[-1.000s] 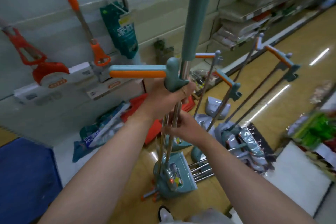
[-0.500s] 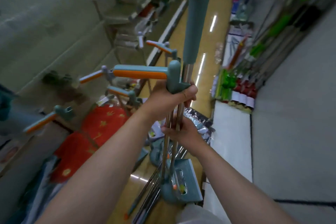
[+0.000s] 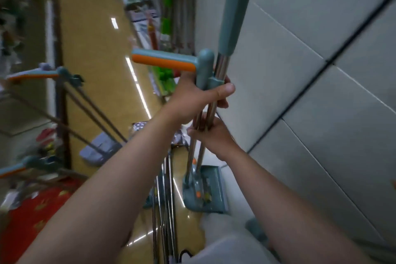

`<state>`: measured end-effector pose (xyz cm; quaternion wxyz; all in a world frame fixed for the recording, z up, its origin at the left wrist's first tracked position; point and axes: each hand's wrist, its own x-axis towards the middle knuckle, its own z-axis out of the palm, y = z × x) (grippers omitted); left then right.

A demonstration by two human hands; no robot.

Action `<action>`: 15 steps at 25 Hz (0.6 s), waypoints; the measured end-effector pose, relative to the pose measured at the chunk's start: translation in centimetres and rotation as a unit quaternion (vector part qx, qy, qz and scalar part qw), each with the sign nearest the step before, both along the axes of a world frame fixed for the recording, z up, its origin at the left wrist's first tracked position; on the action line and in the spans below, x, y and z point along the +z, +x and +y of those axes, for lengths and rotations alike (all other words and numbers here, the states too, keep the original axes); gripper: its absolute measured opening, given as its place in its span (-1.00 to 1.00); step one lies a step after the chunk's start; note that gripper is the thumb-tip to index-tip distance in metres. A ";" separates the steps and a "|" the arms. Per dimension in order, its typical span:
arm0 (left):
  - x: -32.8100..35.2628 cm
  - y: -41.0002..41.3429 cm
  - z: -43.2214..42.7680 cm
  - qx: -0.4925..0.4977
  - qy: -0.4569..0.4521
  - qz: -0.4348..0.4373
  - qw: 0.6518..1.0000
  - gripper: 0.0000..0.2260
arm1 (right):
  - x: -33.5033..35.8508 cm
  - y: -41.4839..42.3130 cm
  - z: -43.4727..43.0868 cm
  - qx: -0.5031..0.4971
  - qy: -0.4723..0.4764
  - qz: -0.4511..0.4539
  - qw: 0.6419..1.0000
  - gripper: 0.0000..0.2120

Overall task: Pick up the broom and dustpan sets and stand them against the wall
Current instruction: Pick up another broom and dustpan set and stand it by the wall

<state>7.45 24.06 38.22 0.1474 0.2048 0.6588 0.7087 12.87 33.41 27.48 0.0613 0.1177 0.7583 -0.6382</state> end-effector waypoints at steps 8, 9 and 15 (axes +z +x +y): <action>0.2 10.8 7.9 -0.218 0.028 0.014 0.975 -0.49 | -0.7 13.3 6.0 -0.206 0.027 0.009 0.978 -0.75; 0.2 12.0 8.5 -0.241 0.026 0.018 0.970 -0.50 | -0.7 14.7 6.4 -0.224 0.028 0.008 0.974 -0.76; 0.6 17.2 11.3 -0.305 0.000 0.052 0.951 -0.45 | 0.3 21.6 8.2 -0.248 0.041 -0.004 0.968 -0.73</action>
